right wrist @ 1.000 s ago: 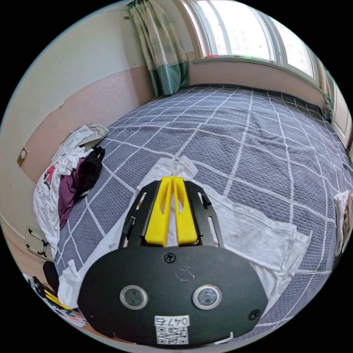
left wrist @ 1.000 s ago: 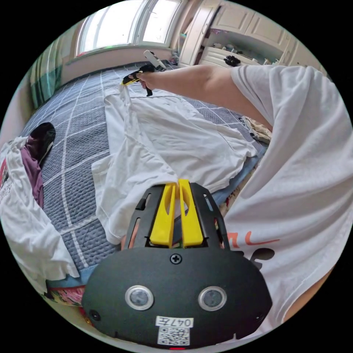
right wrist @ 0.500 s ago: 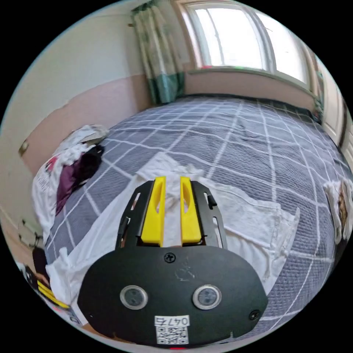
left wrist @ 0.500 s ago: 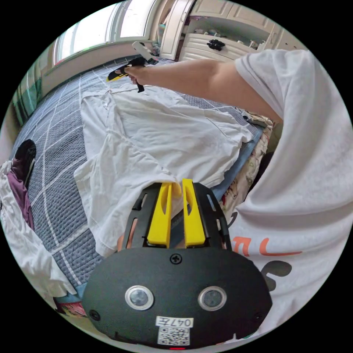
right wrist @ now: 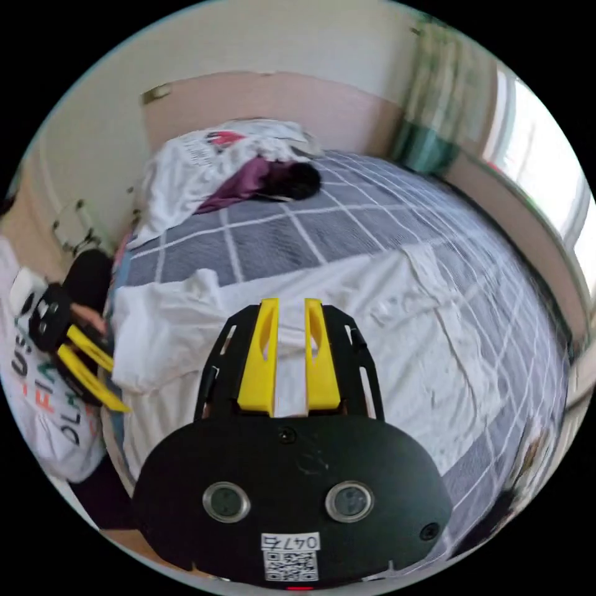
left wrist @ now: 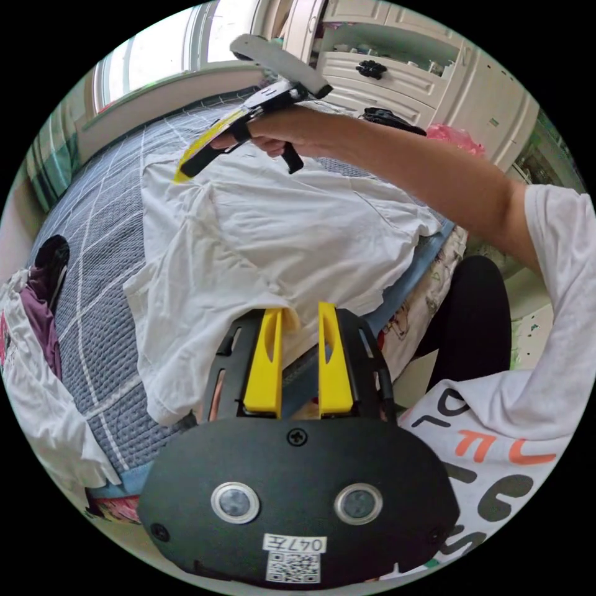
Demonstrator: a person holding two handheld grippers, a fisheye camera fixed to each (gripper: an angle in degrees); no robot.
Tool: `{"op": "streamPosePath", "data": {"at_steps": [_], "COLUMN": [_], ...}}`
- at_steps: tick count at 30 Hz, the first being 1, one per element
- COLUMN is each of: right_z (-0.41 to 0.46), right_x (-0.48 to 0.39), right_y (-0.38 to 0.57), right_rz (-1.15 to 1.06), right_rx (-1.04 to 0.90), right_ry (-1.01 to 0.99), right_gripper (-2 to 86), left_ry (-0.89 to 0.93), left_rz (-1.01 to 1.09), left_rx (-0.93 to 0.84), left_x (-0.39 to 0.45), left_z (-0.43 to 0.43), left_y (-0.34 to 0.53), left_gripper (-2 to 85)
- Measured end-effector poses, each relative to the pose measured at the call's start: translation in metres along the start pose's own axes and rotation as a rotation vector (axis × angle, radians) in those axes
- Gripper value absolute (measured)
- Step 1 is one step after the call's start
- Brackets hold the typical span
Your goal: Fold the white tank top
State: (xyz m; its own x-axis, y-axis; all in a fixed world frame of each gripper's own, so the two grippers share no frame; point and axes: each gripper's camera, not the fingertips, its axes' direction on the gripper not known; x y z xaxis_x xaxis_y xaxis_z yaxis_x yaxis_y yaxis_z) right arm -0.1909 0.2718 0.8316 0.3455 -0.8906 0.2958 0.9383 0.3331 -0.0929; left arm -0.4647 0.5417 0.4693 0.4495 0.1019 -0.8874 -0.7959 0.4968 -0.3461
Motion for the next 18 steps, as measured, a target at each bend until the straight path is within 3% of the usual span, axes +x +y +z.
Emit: {"op": "streamPosePath", "data": {"at_steps": [4,7,10,12,18], "right_z": [0.013,0.043,0.058,0.044,0.007], "right_x": [-0.058,-0.07,-0.077,-0.081,-0.062], "right_y": [-0.044,-0.058,-0.062,-0.059,-0.01], "right_rz": [-0.378,-0.507,-0.561,-0.563,-0.341], "right_rx": [-0.126,-0.313,-0.433,-0.415,-0.348], "right_ry": [-0.24,-0.295,-0.373,-0.338,-0.258], "right_gripper": [6.4,4.7,0.9,0.4,1.3], "left_ry": [-0.024,-0.05,-0.07,-0.064,0.019], "left_rz": [0.004,0.01,0.013,0.009,-0.021], "left_rx": [-0.003,-0.001,-0.01,-0.005,0.011], "left_x": [0.011,0.018,0.024,0.025,0.021], "left_z": [-0.004,-0.005,-0.004,-0.005,-0.012], "left_y": [-0.006,-0.009,-0.012,-0.013,-0.015], "left_gripper": [9.2,9.2,9.1,9.2,10.7]}}
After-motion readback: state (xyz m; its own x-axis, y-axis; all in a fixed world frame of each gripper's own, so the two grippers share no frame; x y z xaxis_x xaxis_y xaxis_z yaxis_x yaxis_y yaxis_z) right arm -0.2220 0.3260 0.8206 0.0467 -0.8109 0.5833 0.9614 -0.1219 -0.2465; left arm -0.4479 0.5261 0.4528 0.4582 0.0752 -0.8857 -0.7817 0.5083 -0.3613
